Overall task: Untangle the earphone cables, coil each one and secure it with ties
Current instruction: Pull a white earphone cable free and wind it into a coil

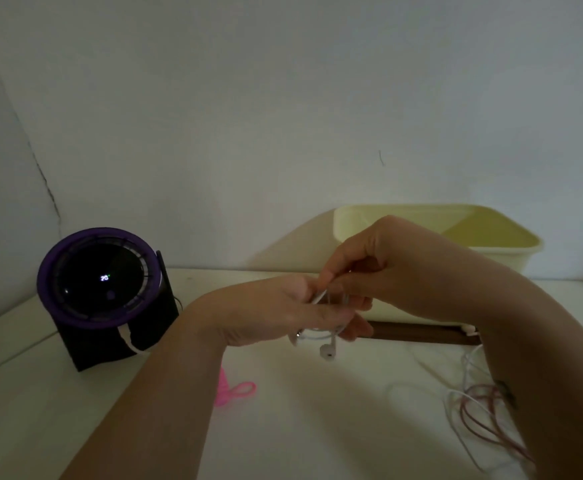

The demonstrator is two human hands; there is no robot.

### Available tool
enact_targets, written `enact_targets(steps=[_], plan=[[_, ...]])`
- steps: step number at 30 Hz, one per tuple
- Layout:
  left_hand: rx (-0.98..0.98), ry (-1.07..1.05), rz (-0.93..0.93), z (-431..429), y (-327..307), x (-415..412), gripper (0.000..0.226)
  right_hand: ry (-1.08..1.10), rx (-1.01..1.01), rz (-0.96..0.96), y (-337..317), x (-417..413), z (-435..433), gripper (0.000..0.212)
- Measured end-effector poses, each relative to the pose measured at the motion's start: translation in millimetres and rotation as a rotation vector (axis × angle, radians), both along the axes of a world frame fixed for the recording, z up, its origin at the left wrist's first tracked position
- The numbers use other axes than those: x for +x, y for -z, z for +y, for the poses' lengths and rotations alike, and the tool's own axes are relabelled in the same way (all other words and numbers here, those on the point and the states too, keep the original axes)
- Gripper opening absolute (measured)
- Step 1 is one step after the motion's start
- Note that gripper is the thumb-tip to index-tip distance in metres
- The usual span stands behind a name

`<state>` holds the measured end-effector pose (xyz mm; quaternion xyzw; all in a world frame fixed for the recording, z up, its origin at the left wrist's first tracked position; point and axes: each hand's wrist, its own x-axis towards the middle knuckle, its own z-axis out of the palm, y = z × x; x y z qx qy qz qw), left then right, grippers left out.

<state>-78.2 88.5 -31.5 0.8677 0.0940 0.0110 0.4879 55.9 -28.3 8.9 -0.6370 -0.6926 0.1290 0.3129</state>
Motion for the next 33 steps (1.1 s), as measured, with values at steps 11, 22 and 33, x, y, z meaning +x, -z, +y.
enact_targets(steps=[11,22,33], plan=[[-0.355,0.041,-0.002,-0.8,-0.9,1.2,0.041,-0.047,-0.057,0.064,-3.5,15.4,-3.4,0.019],[0.047,-0.128,0.026,-1.7,-2.6,1.8,0.043,-0.007,-0.043,0.033,4.2,29.2,2.4,0.016],[-0.236,-0.179,-0.219,-5.6,-0.1,-3.2,0.036,-0.115,0.026,0.323,5.5,38.6,1.9,0.020]])
